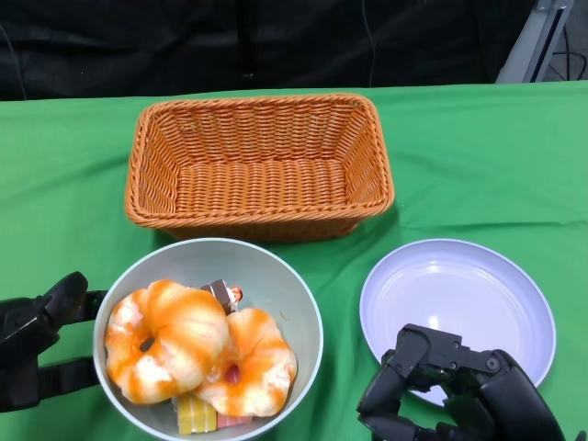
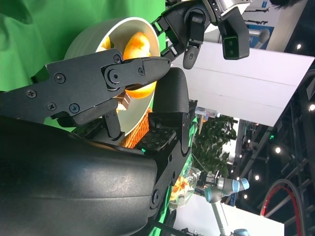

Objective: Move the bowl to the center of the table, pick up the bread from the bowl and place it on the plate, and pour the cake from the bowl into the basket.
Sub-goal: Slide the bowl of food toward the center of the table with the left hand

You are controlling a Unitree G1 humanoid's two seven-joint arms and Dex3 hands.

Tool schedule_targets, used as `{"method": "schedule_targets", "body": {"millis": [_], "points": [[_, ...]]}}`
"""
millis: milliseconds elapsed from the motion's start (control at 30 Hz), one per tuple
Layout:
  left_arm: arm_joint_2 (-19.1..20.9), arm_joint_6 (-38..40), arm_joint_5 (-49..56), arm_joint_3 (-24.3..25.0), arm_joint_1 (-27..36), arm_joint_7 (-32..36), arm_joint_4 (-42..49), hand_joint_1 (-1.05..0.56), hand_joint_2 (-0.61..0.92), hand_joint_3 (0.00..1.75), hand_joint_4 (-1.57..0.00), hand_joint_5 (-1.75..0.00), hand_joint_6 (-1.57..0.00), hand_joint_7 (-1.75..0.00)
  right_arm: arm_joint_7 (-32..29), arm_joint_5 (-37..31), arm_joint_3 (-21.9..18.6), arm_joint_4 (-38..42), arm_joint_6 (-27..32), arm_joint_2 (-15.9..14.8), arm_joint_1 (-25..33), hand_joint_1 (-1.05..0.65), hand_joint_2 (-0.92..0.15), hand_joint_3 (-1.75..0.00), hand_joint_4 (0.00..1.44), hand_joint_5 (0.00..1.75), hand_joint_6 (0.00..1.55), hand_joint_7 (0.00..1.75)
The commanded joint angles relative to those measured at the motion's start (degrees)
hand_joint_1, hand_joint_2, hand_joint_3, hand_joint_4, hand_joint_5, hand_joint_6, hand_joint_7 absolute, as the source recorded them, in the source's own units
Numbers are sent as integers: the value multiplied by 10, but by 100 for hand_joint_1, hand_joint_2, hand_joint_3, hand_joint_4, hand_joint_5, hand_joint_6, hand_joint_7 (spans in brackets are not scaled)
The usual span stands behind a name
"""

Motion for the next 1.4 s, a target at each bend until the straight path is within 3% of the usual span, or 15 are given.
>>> {"method": "schedule_targets", "body": {"millis": [33,667,933,1133,1267,1400], "points": [[-17,33,-35,11,16,7,-37,-73,92,70,0,0,0,0,-3,5,-3,1,-8,0,0,-41,-92,-14,85,152,81,128],[-39,79,-83,24,32,35,-84,-72,92,70,0,0,0,0,-3,5,-4,1,-7,-1,2,-41,-92,-14,85,152,81,128],[-54,22,-59,38,62,87,-151,-68,92,63,0,0,0,0,-3,0,-6,2,-11,-3,1,-41,-92,-15,84,153,81,128],[-29,-212,115,-28,134,156,-249,-63,92,55,-1,0,0,0,-1,7,-7,-1,-7,-5,4,-41,-91,-15,84,153,81,128],[-34,-307,207,-52,159,204,-259,-61,92,45,-7,-4,-10,-4,0,9,-8,-3,-6,-8,6,-41,-91,-15,84,152,80,128],[-42,-416,301,-63,176,258,-241,-52,92,27,-28,-14,-30,-11,3,12,-10,-4,-4,-12,9,-42,-91,-14,84,152,81,128]]}}
